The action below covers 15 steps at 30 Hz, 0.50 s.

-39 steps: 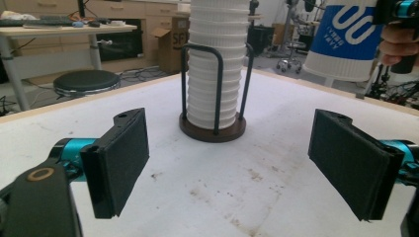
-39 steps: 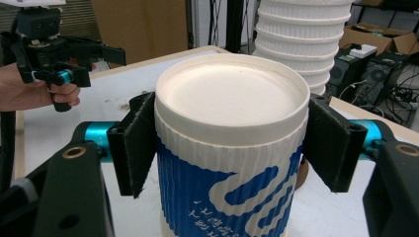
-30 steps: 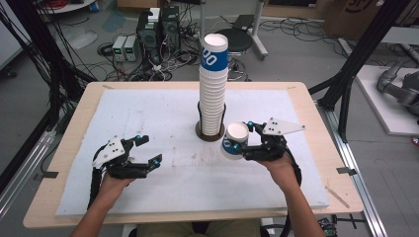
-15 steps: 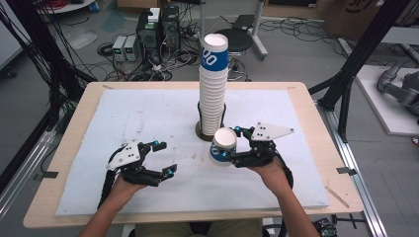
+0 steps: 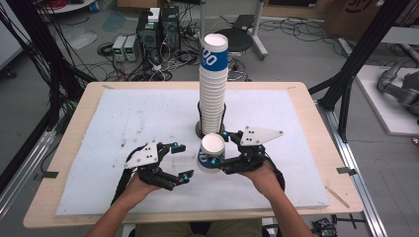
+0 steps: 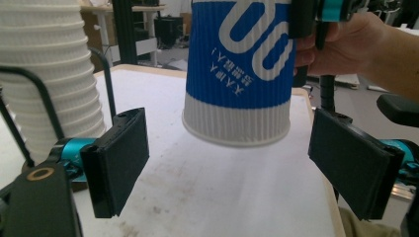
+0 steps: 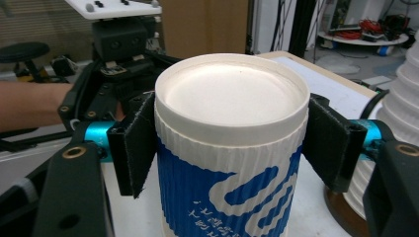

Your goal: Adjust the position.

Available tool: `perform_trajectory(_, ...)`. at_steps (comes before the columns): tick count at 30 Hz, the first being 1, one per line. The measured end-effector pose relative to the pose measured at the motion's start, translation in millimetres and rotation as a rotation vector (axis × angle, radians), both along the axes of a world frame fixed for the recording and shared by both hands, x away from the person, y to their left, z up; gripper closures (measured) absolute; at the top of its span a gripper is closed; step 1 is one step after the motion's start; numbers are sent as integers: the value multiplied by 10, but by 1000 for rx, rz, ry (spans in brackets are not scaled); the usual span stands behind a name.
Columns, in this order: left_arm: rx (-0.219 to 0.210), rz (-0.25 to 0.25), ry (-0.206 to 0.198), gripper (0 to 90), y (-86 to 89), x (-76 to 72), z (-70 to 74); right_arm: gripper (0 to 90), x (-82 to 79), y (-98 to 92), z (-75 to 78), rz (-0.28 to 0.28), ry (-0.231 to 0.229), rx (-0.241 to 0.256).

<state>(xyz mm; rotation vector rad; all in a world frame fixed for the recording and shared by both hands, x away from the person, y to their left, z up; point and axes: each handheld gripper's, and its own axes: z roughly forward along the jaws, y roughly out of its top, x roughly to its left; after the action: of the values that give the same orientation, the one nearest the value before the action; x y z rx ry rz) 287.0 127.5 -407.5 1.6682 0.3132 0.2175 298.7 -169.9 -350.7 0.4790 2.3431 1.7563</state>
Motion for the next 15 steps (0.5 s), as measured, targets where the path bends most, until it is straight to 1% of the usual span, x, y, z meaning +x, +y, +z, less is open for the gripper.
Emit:
perform_trajectory(7, -11, -54, 15, 147, -104, 72, 30, 285, 5, 2, -4, 3, 4, 9)
perform_trajectory(11, 6, -67, 14, 143, -196, 95, 11, 285, 2, 18, -21, 11, 18, 14)
perform_trajectory(15, 7, -68, 19, 143, -250, 116, -7, 286, -1, 33, -26, 18, 18, 11)
